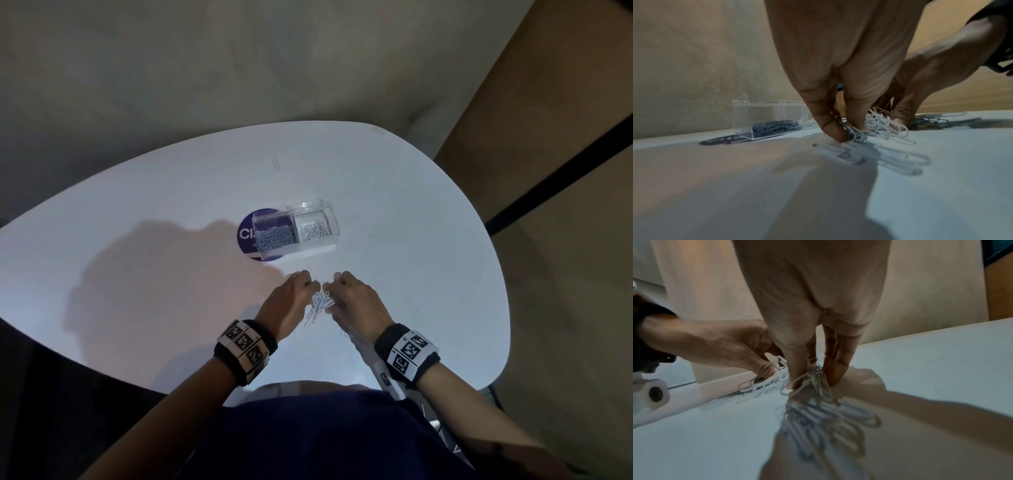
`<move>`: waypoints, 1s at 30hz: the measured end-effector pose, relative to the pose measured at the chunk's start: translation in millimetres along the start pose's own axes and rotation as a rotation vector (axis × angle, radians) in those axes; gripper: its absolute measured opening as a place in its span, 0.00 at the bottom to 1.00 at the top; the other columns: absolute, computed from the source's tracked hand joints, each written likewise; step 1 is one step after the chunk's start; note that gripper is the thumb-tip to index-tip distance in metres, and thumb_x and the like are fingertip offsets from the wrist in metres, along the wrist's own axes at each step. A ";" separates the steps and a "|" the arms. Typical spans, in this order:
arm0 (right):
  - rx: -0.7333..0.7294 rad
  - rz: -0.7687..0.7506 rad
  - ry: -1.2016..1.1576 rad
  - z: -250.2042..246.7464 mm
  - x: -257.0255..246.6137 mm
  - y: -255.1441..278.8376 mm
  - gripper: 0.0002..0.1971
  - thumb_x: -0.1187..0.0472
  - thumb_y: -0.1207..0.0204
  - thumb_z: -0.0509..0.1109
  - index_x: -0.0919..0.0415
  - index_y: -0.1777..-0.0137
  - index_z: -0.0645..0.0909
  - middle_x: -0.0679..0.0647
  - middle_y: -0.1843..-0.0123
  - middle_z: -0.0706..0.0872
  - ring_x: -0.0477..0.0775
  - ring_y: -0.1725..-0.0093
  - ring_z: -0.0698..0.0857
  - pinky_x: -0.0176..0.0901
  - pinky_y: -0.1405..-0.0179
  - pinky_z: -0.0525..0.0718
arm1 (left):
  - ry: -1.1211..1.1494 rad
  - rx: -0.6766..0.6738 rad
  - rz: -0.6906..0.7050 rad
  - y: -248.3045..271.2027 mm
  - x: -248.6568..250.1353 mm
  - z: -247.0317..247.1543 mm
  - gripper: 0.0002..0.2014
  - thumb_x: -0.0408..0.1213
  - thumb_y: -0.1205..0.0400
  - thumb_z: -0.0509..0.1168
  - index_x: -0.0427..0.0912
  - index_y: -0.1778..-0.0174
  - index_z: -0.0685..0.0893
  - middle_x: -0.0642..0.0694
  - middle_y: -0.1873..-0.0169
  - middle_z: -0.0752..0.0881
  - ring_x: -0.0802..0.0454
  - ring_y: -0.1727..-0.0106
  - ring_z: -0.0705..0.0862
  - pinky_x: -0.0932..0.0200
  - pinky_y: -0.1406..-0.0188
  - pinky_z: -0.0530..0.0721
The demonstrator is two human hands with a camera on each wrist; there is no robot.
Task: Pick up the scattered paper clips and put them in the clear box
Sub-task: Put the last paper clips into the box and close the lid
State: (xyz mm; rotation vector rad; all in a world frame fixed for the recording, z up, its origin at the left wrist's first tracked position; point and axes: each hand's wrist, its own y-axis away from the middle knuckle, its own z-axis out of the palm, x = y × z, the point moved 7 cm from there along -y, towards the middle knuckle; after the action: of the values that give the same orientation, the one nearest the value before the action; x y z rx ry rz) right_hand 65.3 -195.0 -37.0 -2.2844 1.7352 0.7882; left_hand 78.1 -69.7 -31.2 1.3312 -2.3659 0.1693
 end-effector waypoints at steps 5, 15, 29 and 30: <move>0.007 0.077 -0.128 -13.9 7.0 -11.5 0.08 0.67 0.30 0.72 0.58 0.53 0.85 0.53 0.59 0.86 0.57 0.57 0.83 0.50 0.58 0.80 | 0.237 0.019 -0.193 -10.4 -11.4 -11.9 0.11 0.22 0.25 0.63 0.41 0.56 0.85 0.45 0.62 0.78 0.49 0.64 0.76 0.61 0.65 0.66; 0.036 0.104 -0.178 -75.8 10.7 -33.2 0.12 0.70 0.33 0.78 0.55 0.53 0.93 0.50 0.60 0.93 0.42 0.64 0.86 0.37 0.57 0.85 | 0.304 0.195 -0.253 -16.4 -22.1 -48.5 0.07 0.25 0.26 0.72 0.40 0.58 0.90 0.47 0.62 0.86 0.56 0.63 0.81 0.77 0.65 0.69; -0.044 0.059 0.198 -103.3 -36.5 -144.8 0.11 0.75 0.31 0.68 0.58 0.58 0.83 0.64 0.52 0.83 0.66 0.51 0.84 0.44 0.61 0.72 | 0.330 0.335 -0.308 -6.3 -31.3 -75.9 0.09 0.22 0.25 0.69 0.40 0.65 0.88 0.50 0.65 0.85 0.60 0.66 0.82 0.74 0.66 0.73; -0.062 0.059 0.211 -97.5 -37.4 -148.4 0.10 0.75 0.29 0.68 0.59 0.55 0.83 0.64 0.49 0.83 0.67 0.49 0.85 0.45 0.59 0.74 | 0.332 0.341 -0.309 -6.1 -31.8 -76.4 0.09 0.22 0.25 0.69 0.40 0.65 0.88 0.51 0.66 0.85 0.60 0.67 0.82 0.73 0.66 0.75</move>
State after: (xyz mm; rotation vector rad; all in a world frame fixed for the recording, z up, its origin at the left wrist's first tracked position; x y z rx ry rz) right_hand 226.9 -159.6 37.7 -2.4463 1.8984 0.6393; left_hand 120.5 -24.7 24.2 1.6563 -1.8848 0.6688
